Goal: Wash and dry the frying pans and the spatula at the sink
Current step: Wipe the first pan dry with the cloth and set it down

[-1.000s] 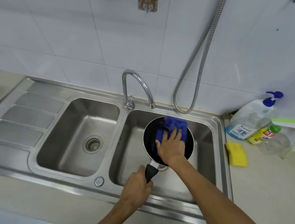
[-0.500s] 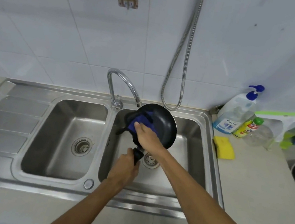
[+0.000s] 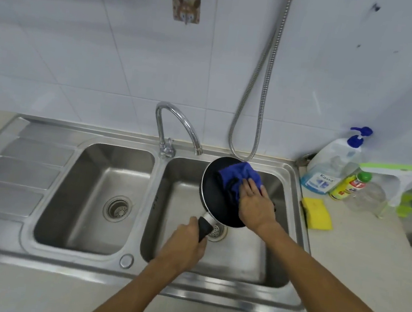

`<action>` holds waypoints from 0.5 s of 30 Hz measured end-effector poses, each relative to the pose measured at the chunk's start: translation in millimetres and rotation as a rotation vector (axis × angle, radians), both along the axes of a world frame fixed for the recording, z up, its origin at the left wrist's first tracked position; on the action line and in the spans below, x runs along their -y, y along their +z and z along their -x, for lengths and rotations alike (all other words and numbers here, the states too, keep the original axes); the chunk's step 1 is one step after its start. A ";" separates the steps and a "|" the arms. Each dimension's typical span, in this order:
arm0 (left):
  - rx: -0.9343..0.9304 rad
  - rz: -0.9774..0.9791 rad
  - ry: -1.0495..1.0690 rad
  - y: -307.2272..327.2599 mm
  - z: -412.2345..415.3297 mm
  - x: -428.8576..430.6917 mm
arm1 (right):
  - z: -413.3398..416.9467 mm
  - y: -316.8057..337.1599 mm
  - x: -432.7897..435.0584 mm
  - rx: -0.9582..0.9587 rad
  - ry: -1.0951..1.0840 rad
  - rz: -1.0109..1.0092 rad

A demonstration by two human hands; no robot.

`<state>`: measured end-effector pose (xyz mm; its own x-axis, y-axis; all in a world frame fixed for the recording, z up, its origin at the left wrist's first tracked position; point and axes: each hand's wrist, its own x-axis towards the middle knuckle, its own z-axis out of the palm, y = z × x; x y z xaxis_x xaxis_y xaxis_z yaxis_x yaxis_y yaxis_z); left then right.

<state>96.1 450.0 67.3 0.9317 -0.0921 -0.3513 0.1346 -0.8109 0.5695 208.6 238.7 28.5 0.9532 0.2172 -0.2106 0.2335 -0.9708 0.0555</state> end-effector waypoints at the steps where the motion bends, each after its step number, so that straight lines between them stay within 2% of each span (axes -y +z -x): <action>1: -0.012 0.011 -0.011 0.0 1.4 4.1 | -3.5 3.1 -4.7 0.036 -0.016 -0.083; 4: -0.022 0.066 -0.003 0.7 3.5 11.7 | -12.5 16.9 -31.6 0.004 -0.039 -0.428; 7: -0.020 0.116 0.035 2.1 -1.1 13.5 | -6.5 32.8 -60.9 -0.174 0.010 -0.578; 10: -0.057 0.159 0.096 -5.4 -7.5 1.4 | 9.1 50.3 -63.1 -0.404 0.095 -0.556; 15: -0.175 0.261 0.143 -18.9 12.5 8.7 | 30.7 77.9 -28.7 -0.548 0.194 -0.233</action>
<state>83.5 441.3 48.4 0.8695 -0.0728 -0.4885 0.3500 -0.6070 0.7135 177.8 267.4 106.3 0.6585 0.4747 -0.5841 0.3413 -0.8800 -0.3303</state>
